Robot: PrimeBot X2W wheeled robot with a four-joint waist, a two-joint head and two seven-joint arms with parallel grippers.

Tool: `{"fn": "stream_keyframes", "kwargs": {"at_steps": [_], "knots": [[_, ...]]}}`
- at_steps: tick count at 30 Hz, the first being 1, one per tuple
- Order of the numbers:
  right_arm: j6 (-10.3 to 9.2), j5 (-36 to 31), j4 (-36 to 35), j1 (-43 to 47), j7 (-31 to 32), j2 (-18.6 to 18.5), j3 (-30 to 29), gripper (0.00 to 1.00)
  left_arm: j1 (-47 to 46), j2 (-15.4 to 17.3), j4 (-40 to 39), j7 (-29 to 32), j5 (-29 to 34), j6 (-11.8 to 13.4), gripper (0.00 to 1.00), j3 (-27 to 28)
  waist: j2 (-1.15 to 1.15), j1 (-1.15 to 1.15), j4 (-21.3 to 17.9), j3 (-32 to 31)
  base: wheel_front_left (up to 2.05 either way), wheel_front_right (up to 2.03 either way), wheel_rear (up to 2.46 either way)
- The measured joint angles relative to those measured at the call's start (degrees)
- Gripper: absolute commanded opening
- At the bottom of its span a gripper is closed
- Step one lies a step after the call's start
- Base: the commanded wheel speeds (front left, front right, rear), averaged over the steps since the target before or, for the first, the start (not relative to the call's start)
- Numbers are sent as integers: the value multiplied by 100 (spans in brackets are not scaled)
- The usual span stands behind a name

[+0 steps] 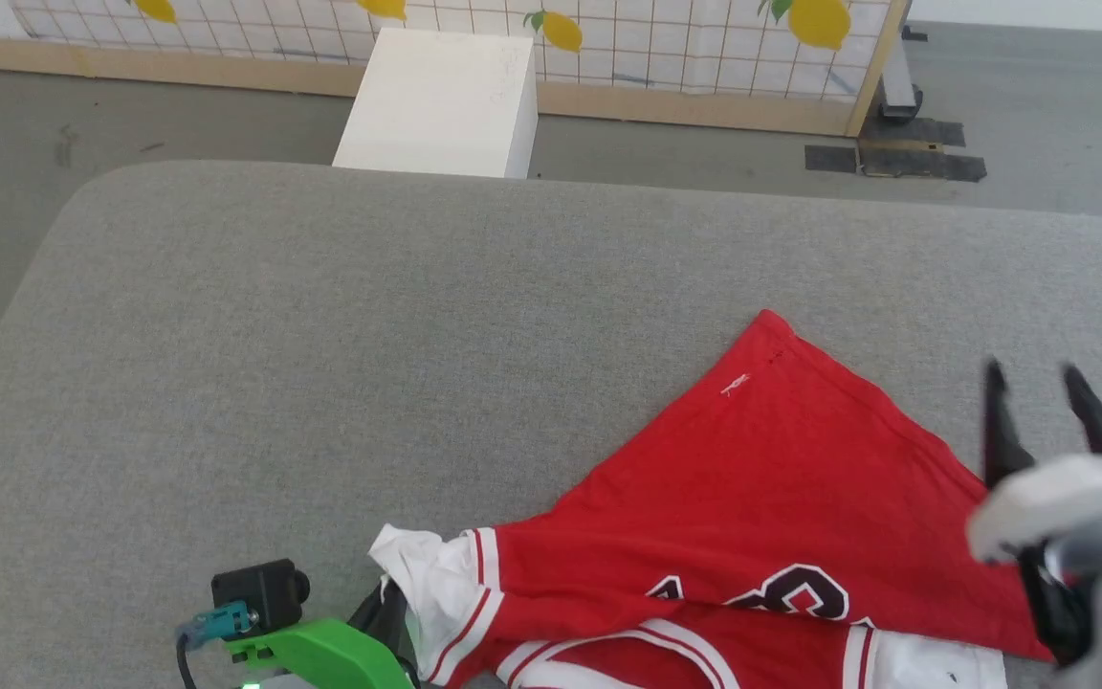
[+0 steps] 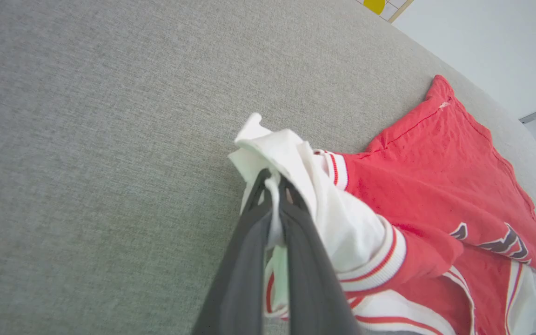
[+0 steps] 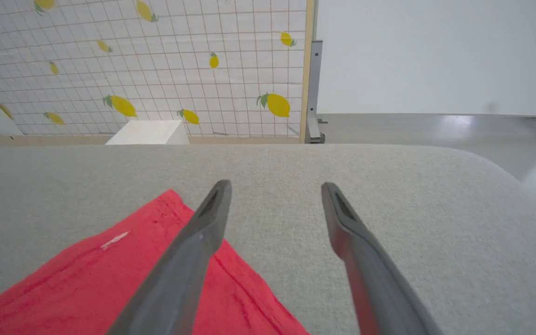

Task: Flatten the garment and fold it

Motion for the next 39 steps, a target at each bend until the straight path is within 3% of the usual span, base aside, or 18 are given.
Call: {"fn": "stream_keyframes", "kwargs": {"at_steps": [5, 9, 18, 27, 29, 32, 34, 39], "knots": [[0, -2, 583, -840, -210, -379, 1031, 100, -57, -10, 27, 0, 1, -48, 0, -55, 0, 0, 71, 134, 0, 0, 0], [0, 211, 1392, -1616, 120, -757, 1677, 100, -153, -46, 67, -11, 1, -98, 0, -100, 0, 0, 172, 271, 0, 0, 0], [1, 945, 2925, -2986, 1871, -1212, 2753, 100, -439, -255, 331, -134, 1, -248, 0, -219, 0, 0, 550, 614, 0, 0, 0], [0, 1079, 3751, -3652, 3338, -1323, 3107, 100, -654, -427, 587, -280, 1, -400, 0, -290, 0, 0, 919, 936, 0, 0, 0], [0, 1114, 3823, -3758, 3579, -1328, 3086, 49, -660, -453, 625, -299, 0, -405, 0, -294, 0, 0, 981, 974, 0, 0, 0], [1, 1189, 3867, -3821, 3731, -1312, 2899, 0, -661, -482, 673, -328, -1, -407, 0, -298, 0, 0, 1026, 993, 0, 0, 0], [0, 1235, 3862, -3776, 3601, -1259, 2676, 0, -660, -486, 703, -334, -16, -407, 0, -297, 0, 0, 1018, 966, 0, 0, 0], [0, 1118, 3616, -3307, 2507, -1088, 2158, 0, -649, -455, 708, -358, -32, -398, 0, -264, 0, 0, 900, 849, 0, 0, 0]]}}
